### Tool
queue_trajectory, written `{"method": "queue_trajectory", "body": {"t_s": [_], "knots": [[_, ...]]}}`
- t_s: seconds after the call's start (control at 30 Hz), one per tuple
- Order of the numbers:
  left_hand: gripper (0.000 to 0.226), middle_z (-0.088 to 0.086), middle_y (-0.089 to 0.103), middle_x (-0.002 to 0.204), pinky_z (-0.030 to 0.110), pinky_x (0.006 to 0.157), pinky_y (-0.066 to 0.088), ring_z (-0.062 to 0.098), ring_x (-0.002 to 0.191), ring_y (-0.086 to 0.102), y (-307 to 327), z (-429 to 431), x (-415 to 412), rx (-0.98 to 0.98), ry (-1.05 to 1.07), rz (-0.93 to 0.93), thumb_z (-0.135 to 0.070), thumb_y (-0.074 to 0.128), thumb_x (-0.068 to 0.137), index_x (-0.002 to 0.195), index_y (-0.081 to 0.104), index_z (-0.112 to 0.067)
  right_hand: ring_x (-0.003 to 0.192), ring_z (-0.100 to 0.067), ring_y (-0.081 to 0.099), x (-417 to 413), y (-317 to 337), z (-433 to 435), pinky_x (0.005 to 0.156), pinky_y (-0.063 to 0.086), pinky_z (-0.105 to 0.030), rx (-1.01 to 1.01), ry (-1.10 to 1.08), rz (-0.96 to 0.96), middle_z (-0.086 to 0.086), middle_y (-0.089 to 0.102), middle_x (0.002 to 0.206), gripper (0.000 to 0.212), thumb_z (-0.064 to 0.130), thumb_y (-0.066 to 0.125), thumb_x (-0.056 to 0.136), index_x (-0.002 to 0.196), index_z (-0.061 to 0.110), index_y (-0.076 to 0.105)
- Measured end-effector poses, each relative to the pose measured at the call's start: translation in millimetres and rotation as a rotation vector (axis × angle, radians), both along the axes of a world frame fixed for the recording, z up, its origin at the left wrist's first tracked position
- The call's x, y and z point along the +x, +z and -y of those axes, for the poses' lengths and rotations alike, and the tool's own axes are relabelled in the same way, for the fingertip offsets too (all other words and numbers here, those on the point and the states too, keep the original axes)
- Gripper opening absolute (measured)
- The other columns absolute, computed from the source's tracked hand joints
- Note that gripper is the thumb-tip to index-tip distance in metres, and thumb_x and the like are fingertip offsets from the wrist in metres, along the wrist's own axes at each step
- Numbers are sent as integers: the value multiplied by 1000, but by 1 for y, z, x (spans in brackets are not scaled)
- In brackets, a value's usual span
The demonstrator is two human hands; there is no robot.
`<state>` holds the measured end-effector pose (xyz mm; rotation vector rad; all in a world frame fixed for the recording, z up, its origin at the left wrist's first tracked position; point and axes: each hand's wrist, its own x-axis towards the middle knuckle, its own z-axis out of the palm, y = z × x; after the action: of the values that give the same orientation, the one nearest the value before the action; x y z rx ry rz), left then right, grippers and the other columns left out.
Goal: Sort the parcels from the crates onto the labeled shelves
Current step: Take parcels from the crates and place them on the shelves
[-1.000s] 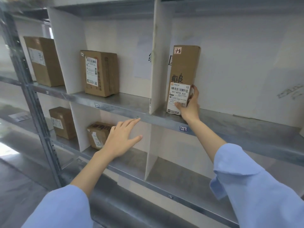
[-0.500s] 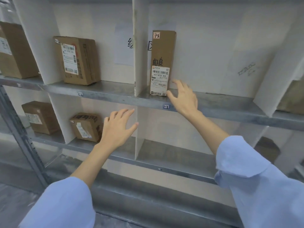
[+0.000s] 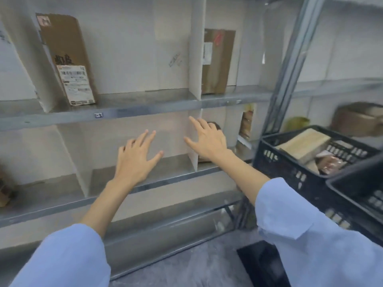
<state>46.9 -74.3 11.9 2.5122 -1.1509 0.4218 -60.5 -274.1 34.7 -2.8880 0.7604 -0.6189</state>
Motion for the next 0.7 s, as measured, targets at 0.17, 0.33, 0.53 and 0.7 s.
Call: {"method": "queue_trajectory", "body": {"t_s": [0.17, 0.33, 0.53, 0.7], "knots": [[66, -5, 21, 162, 44, 106, 28, 26, 139, 29, -4, 83, -52, -6, -232, 6, -60, 38, 96, 154, 21, -33, 143, -31, 27, -94, -9, 54, 110, 30, -48, -17, -210, -13, 0, 19, 163, 72, 61, 38, 96, 157, 32, 12], [67, -7, 20, 162, 47, 111, 26, 25, 143, 25, -5, 173, -110, 19, -449, -9, -63, 36, 95, 154, 19, -36, 147, -30, 20, -182, -22, 112, 113, 32, -50, 29, -417, -14, 2, 16, 164, 73, 63, 36, 97, 157, 33, 10], [69, -6, 22, 161, 46, 111, 25, 24, 143, 25, -12, 281, -195, 41, -672, 15, -65, 34, 94, 155, 18, -35, 148, -29, 20, -287, -35, 178, 114, 28, -52, 71, -621, -27, -1, 18, 164, 73, 61, 37, 97, 157, 29, 14], [69, -7, 23, 160, 45, 114, 21, 21, 144, 23, -18, 368, -268, 29, -812, -40, -61, 41, 95, 154, 21, -33, 147, -28, 20, -364, -52, 239, 113, 31, -51, 103, -760, -20, 0, 16, 164, 74, 61, 40, 97, 157, 30, 12]]}}
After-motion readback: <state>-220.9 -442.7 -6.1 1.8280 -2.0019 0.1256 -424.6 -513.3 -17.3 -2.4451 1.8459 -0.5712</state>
